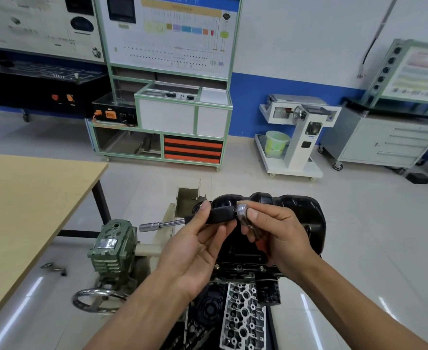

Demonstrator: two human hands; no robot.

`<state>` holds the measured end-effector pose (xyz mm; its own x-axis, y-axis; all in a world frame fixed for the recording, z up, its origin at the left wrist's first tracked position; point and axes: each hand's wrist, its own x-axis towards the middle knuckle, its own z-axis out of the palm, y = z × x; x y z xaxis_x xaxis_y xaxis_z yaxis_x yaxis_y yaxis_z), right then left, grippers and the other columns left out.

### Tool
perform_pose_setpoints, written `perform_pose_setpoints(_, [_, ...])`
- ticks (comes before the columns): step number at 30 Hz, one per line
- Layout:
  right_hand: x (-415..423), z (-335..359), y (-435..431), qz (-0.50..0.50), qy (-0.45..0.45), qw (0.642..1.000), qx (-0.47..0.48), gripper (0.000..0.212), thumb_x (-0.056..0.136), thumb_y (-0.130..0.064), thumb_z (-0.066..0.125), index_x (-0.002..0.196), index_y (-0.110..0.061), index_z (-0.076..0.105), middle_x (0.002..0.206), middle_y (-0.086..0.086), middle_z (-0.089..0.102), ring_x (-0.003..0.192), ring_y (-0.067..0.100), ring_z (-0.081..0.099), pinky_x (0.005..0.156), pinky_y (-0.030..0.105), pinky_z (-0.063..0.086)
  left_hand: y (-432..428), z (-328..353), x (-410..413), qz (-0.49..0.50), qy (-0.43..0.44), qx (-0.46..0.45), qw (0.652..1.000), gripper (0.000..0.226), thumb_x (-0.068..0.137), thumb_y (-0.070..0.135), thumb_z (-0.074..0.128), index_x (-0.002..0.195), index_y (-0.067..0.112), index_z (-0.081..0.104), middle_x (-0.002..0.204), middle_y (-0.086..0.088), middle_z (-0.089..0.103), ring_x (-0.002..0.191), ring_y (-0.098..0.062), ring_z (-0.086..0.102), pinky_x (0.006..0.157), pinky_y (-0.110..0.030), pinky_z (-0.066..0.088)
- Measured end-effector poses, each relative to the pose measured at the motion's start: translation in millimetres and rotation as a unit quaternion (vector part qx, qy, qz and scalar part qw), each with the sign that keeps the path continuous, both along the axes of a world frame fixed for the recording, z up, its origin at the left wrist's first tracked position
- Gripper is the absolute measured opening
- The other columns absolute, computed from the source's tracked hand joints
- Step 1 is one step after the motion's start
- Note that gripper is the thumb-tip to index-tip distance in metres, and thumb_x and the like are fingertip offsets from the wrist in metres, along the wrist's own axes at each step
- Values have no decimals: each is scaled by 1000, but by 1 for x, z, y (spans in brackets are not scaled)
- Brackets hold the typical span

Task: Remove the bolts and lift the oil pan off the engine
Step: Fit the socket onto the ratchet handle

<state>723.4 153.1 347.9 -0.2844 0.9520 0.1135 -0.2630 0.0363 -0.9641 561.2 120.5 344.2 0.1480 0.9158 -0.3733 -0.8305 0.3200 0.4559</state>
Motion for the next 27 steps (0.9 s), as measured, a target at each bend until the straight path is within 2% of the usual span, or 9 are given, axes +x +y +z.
perform_pose_setpoints(8, [2,2,-4,19,-8,1000,-10,25,76,-22,69,97,-15,82,65,7,66,56,11,58,56,19,48,4,-5,2,-25,12,2,1000,29,77,26,77,88,-1,81,93,-20,76,71,-23,77,49,-20,58])
perform_pose_setpoints(11, [7,4,-2,51,-78,994,49,25,95,-22,64,117,-18,72,69,5,62,55,15,54,58,22,47,12,-6,8,-49,43,-3,998,41,75,32,78,100,0,74,81,-15,74,60,-18,73,49,-20,58])
perform_pose_setpoints(14, [3,7,0,24,-239,956,166,32,93,-33,65,122,-23,69,80,-12,69,68,2,65,64,12,48,26,-8,1,-143,143,19,979,47,71,48,77,87,4,76,70,-9,69,52,-16,67,45,-22,56])
perform_pose_setpoints(17, [-4,1,4,-45,-408,867,282,24,88,-40,72,109,-30,71,95,-19,72,92,-3,66,80,13,51,36,-17,-32,-235,438,60,866,60,75,72,64,69,12,68,60,-7,63,49,-17,59,46,-25,48])
perform_pose_setpoints(19, [-5,-4,6,-43,-450,850,270,20,90,-43,71,104,-30,69,90,-19,69,86,-1,65,76,19,52,43,-32,-59,-143,617,113,765,48,91,60,63,72,16,68,63,1,67,54,-11,60,58,-30,47])
perform_pose_setpoints(21, [-10,-9,10,-8,-491,836,244,23,91,-47,68,104,-28,68,87,-15,68,81,3,65,74,28,56,46,-41,-76,-91,669,231,700,7,96,33,68,94,28,71,86,16,72,76,6,65,73,-26,48])
perform_pose_setpoints(23, [-21,-12,15,26,-537,807,244,21,92,-48,66,97,-27,66,82,-11,66,74,6,63,70,37,55,47,-48,-74,-211,662,334,637,26,95,21,69,119,32,66,112,19,69,105,6,63,85,-24,53])
perform_pose_setpoints(25, [-32,-15,18,39,-563,787,247,21,92,-45,68,83,-27,61,74,-8,61,67,9,57,65,39,52,49,-55,-64,-260,667,363,596,22,93,18,71,114,23,67,105,8,72,100,-10,68,89,-38,57])
perform_pose_setpoints(27, [-36,-15,23,49,-550,797,245,21,91,-38,70,81,-21,64,70,-5,61,63,11,54,62,38,48,53,-58,-59,-219,675,361,604,14,92,14,74,106,16,69,96,0,74,93,-19,70,90,-47,55])
